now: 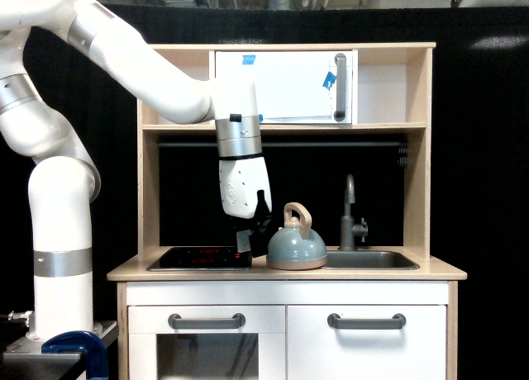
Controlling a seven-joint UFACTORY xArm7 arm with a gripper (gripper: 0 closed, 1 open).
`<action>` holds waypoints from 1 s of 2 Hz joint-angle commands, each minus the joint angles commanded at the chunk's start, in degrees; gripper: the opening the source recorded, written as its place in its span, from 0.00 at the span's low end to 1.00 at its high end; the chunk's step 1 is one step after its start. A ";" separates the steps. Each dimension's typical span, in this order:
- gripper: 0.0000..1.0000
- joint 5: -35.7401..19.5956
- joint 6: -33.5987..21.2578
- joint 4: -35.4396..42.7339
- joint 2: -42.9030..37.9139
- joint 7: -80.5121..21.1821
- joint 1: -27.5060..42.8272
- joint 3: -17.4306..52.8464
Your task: Place the teapot on the stove
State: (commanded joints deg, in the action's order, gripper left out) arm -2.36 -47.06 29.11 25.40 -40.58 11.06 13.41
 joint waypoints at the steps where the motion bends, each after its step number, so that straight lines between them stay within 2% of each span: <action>1: 1.00 -2.47 -6.14 15.05 -13.00 -24.07 5.63 3.83; 2: 1.00 -7.87 -10.73 27.28 -24.30 -54.65 6.66 5.55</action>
State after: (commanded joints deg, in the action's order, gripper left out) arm -10.23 -57.79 56.38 1.09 -95.23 17.72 18.96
